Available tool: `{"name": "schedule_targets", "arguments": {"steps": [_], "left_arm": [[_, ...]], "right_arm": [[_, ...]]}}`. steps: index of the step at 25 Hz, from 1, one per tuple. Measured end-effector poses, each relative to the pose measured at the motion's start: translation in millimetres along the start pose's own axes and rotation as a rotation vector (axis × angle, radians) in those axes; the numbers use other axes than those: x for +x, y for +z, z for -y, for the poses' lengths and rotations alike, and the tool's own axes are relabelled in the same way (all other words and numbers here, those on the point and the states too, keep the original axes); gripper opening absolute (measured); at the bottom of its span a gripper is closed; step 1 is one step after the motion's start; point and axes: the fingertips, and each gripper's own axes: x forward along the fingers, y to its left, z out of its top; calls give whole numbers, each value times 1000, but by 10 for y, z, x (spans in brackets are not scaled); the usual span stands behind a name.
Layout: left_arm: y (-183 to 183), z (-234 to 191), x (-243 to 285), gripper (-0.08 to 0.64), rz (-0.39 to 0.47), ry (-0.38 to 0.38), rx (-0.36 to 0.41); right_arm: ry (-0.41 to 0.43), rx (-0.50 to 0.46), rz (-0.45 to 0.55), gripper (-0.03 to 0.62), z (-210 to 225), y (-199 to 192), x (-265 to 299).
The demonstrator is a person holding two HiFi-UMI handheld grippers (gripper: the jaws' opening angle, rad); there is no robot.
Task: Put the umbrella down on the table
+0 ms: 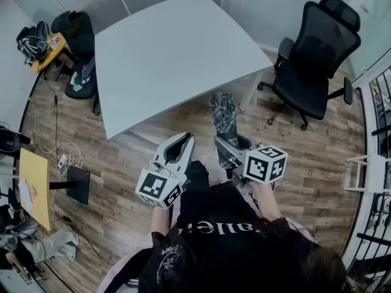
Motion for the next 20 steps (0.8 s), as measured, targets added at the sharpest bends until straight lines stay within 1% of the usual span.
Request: {"name": "schedule_targets", "arguments": {"steps": [5,14,20], "left_arm": [[-37,14,-9,34,-11,-4,-2],[-74,41,-21,34,-31,20,-4],[-121,-70,22,34,-37,39,-14]], "right_arm": [[-2,-2,-1,221,13,-11,7],[19,14,-29,221,32,-59,13],[24,13,-51,221,79,-49,121]]}}
